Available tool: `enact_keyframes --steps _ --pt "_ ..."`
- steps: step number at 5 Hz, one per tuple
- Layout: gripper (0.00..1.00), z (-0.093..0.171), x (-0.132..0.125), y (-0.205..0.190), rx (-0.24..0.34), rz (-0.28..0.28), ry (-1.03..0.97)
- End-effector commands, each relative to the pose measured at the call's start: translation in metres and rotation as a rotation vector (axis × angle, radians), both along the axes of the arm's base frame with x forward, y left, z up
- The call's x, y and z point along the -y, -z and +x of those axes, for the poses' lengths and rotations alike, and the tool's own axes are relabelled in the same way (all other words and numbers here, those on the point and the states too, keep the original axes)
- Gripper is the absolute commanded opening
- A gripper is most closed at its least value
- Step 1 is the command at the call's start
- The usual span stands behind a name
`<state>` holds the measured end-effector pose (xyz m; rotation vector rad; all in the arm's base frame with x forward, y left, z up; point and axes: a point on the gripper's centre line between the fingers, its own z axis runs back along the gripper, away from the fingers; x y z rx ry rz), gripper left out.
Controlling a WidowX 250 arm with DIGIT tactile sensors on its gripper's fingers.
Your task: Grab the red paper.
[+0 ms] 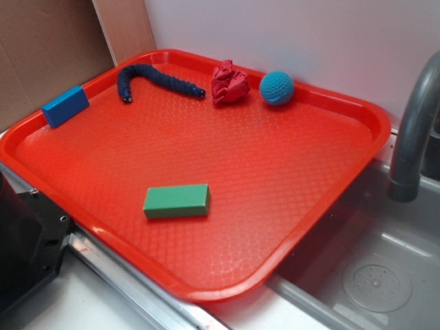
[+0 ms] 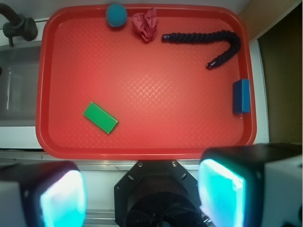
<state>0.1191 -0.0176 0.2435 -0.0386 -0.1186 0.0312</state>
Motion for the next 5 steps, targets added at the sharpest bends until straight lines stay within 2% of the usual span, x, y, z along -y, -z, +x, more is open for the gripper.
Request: enact_keyframes --steps 1,2,3,4,5 --pt "1.0 0.0 0.0 0.0 0.0 0.0 0.0" --pt "1.0 0.05 -0.026 0.05 0.013 0.108 -0.006" --pt "1.0 0.087 -0.036 0.076 0.057 0.139 0.037" --pt "1.0 0.127 -0.045 0.108 0.102 0.12 0.101" --pt "1.0 0.164 -0.04 0.137 0.124 0.139 0.136"
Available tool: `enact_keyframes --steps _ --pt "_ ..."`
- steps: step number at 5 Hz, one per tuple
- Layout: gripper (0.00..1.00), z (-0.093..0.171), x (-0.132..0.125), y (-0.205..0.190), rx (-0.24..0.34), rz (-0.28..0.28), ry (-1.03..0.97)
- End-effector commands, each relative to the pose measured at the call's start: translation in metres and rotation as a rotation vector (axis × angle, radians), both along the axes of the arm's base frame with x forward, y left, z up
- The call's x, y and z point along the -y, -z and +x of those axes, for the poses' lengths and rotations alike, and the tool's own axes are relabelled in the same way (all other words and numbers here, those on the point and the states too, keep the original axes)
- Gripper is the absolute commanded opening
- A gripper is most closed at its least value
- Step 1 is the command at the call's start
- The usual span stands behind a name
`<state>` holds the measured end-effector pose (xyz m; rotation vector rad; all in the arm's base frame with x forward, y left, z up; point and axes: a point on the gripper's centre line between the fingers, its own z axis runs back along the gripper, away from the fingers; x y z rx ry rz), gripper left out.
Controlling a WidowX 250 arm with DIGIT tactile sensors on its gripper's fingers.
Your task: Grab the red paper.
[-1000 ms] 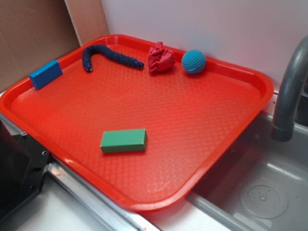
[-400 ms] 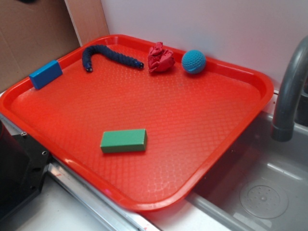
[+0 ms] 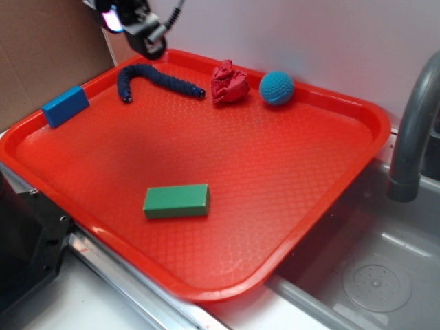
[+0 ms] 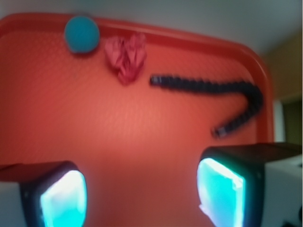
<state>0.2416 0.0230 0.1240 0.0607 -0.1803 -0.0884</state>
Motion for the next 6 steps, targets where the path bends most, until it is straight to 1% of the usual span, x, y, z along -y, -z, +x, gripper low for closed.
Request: enact_keyframes --steps 1,2,3,4,5,6 --pt "1.0 0.068 0.005 0.043 0.113 0.034 0.084" --pt "1.0 0.089 0.001 0.07 0.147 0.013 0.141" --pt "1.0 0.107 -0.009 0.085 0.154 0.037 0.142" --pt "1.0 0.111 -0.015 0.091 0.155 0.066 0.151" --pt "0.0 0.105 -0.027 0.102 0.152 0.081 0.129" --pt "0.0 0.096 -0.033 0.104 0.148 0.08 0.112"
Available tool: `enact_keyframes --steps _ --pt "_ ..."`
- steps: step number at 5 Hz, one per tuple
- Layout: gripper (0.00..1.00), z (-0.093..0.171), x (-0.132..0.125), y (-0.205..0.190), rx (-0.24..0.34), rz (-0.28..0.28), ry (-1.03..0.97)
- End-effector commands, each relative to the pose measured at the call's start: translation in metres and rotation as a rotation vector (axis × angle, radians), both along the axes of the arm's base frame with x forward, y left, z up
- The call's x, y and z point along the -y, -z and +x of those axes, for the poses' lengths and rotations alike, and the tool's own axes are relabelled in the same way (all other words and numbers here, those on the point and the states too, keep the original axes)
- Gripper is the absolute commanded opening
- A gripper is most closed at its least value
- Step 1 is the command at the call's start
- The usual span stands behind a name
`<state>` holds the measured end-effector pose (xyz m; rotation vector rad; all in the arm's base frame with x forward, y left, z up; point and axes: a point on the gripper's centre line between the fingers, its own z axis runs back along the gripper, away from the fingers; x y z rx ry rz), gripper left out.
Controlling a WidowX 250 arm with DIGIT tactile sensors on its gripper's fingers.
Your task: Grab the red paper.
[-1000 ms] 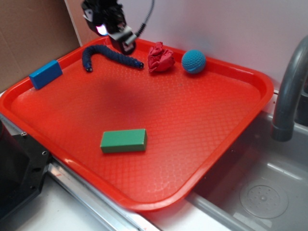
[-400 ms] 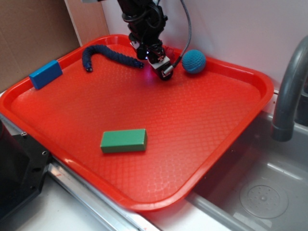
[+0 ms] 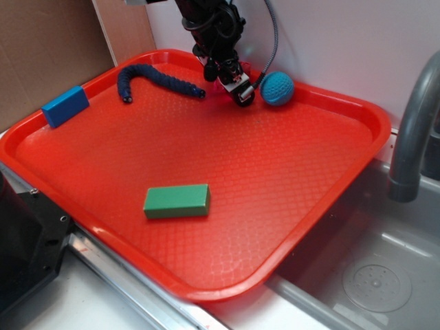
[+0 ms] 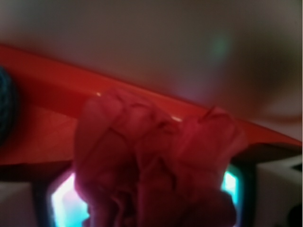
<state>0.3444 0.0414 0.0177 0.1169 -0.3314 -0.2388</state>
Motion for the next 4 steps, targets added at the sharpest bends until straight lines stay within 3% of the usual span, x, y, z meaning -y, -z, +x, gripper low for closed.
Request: enact_keyframes --steps 1,2,3,4 --pt "0.0 -0.019 -0.016 -0.004 0.009 0.011 -0.04" --pt "0.0 -0.032 -0.019 -0.012 0.017 0.018 -0.062" --pt "0.0 -0.066 -0.015 -0.041 -0.042 0.009 -0.122" --pt "0.0 -0.112 0.018 -0.093 -0.124 0.017 -0.144"
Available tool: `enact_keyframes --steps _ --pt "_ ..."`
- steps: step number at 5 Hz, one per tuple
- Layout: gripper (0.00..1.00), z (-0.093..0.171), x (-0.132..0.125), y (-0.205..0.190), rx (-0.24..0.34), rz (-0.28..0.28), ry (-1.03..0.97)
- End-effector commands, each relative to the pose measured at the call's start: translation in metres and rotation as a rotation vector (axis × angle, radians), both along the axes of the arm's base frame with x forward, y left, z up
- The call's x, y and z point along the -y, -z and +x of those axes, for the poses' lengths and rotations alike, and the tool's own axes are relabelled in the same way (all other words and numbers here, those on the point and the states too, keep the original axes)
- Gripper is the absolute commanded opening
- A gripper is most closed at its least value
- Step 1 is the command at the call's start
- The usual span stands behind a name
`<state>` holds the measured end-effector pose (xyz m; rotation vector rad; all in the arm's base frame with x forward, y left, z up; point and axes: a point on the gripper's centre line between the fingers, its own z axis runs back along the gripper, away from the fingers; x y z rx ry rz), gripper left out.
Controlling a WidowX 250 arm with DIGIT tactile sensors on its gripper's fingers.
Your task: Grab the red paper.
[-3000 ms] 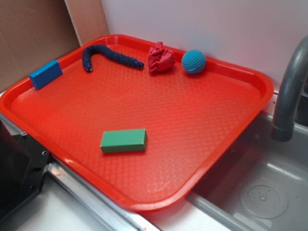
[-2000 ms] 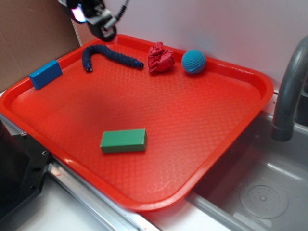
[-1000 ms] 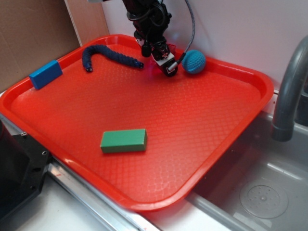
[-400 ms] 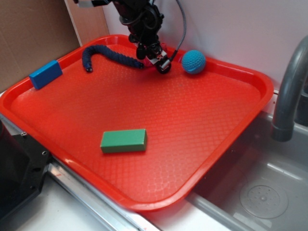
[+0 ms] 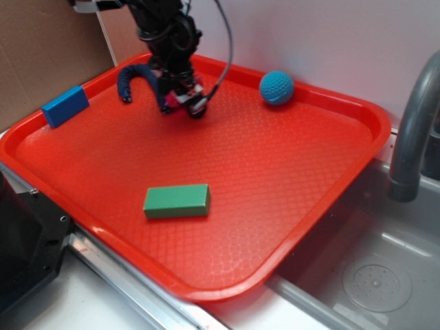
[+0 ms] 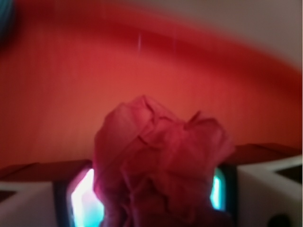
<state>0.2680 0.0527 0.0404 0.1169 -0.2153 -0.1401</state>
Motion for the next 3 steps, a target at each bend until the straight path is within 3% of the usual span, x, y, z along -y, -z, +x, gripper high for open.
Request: enact_keyframes --steps 1,2,3 --pt "0.0 -0.075 0.051 -0.123 -0.046 -0.035 -0.19" --pt "0.0 -0.095 0.043 -0.176 -0.06 -0.117 -0.278" --pt "0.0 -0.093 0.038 -0.178 -0.078 -0.122 -0.286"
